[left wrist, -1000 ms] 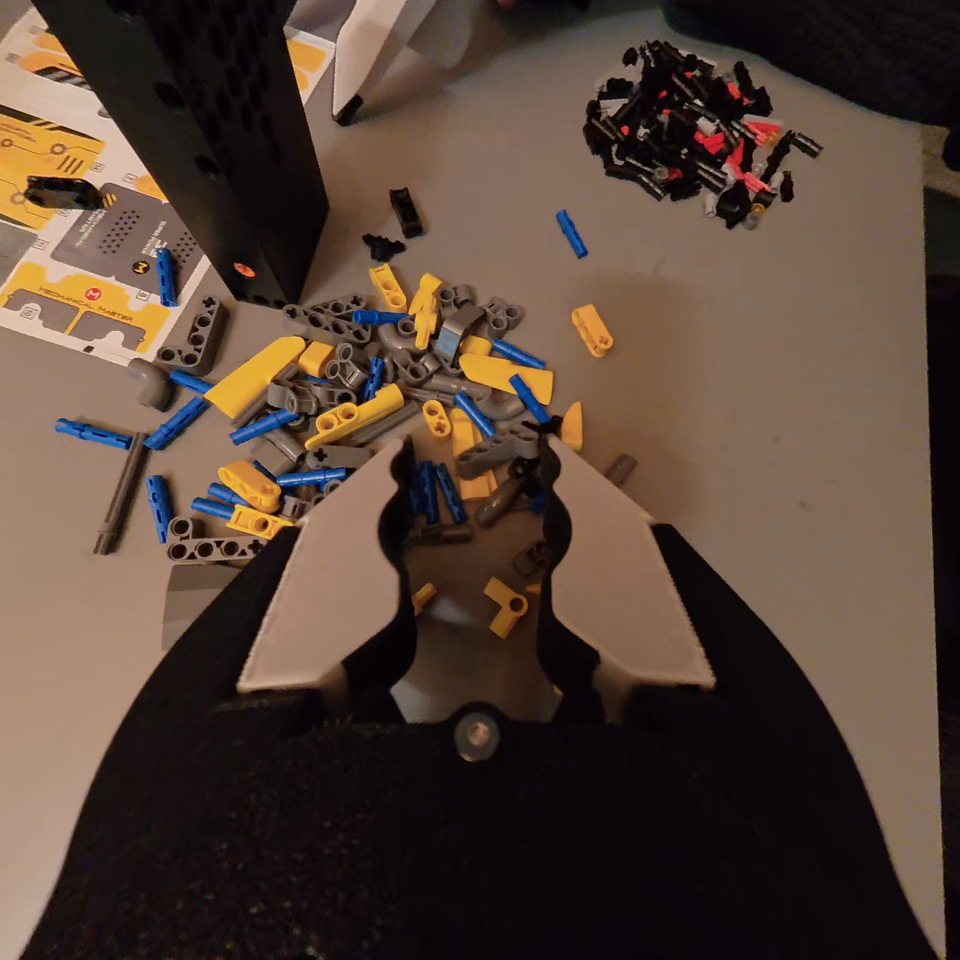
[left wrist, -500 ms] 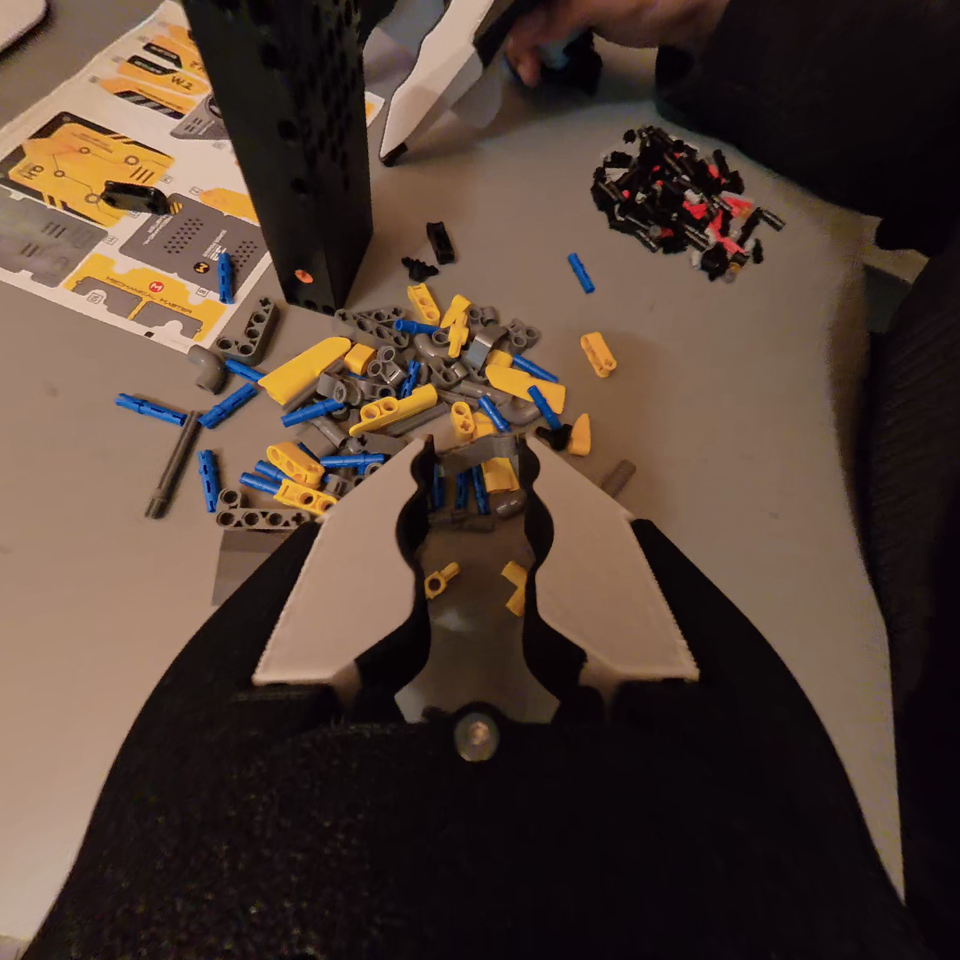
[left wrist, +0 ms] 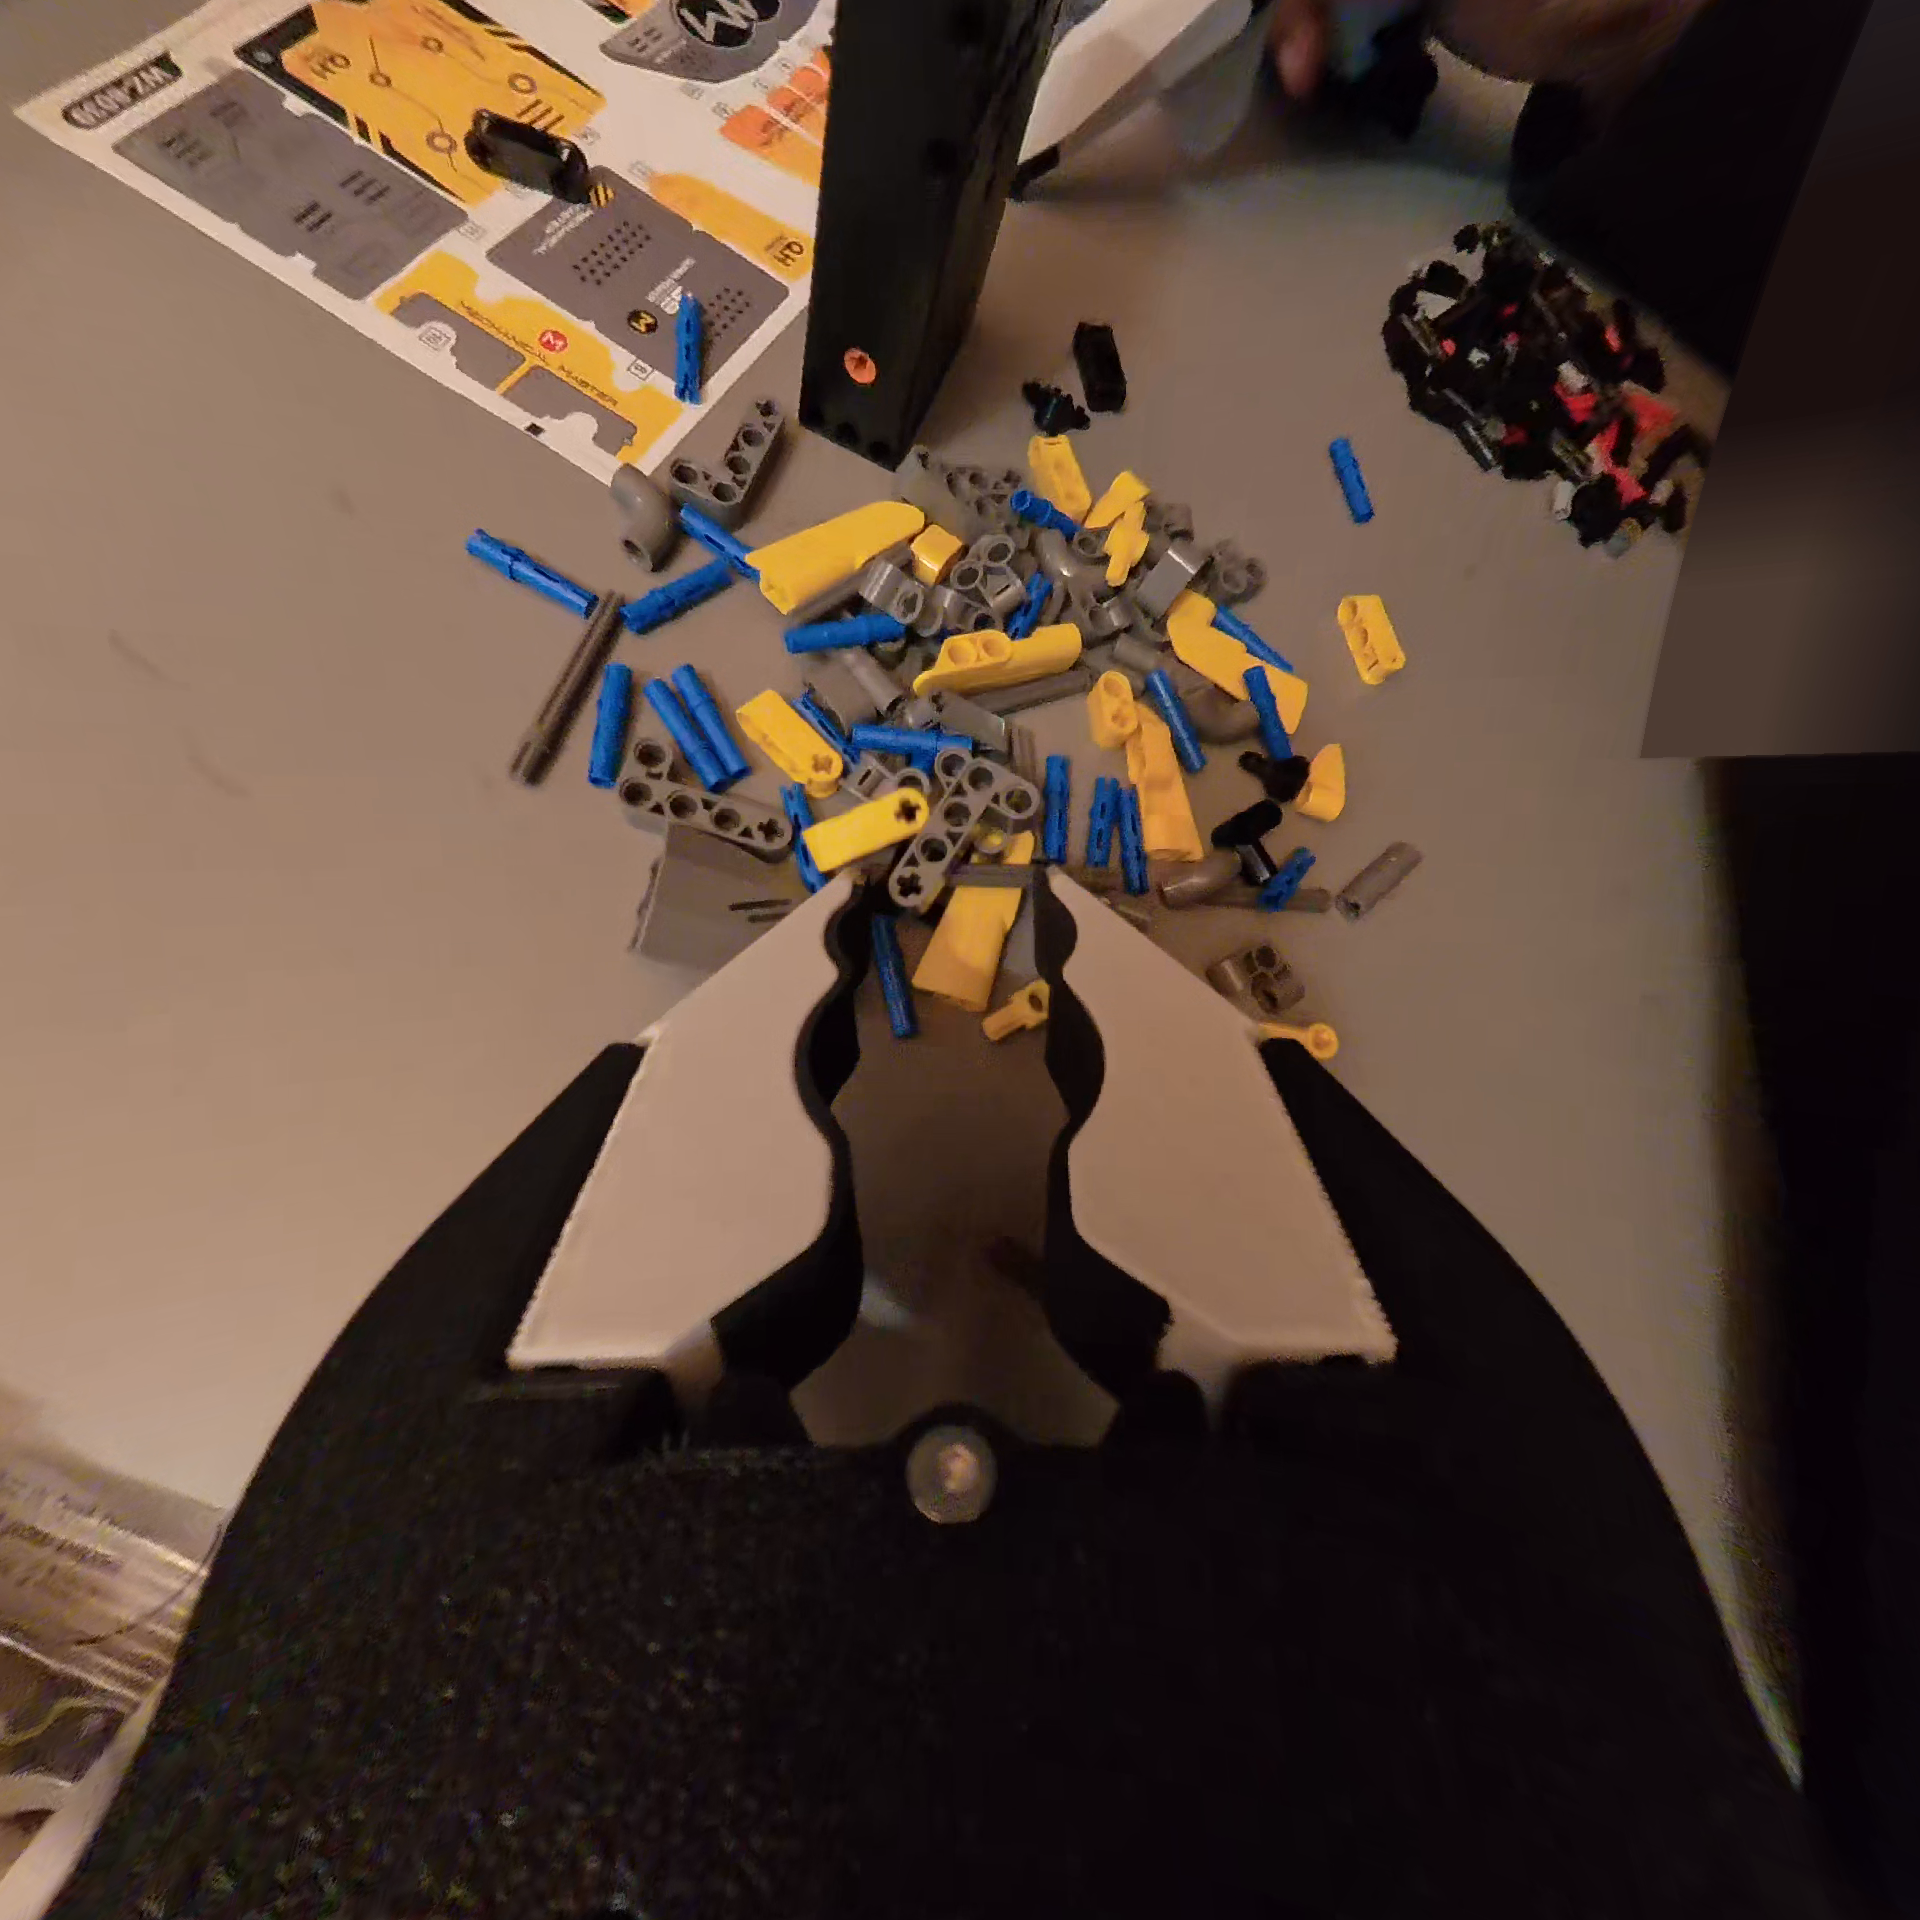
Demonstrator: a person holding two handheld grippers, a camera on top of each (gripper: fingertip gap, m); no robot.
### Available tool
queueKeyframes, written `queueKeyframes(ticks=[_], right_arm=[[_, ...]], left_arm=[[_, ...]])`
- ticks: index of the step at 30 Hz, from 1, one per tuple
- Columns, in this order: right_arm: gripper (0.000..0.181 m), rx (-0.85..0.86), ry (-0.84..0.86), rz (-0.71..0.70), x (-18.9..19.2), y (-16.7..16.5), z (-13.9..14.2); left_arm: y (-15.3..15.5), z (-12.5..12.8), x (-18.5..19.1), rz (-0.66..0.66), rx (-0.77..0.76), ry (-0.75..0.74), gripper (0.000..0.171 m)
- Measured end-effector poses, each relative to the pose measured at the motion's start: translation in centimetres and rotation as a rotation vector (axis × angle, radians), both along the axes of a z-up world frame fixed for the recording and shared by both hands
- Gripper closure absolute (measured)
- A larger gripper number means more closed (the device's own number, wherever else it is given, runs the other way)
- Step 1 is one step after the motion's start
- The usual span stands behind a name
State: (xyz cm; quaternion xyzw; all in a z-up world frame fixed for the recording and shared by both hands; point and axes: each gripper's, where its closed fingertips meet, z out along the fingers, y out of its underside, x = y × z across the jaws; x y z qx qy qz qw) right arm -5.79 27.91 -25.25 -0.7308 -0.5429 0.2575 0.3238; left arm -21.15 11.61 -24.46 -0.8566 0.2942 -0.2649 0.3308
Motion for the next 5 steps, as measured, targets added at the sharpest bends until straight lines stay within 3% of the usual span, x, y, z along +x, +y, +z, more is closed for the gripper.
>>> queueKeyframes(ticks=[5], right_arm=[[0.128,-0.067,0.034,-0.001,0.01,0.01,0.21]], left_arm=[[-0.1,-0.22,-0.05,-0.003,-0.008,0.009,0.141]])
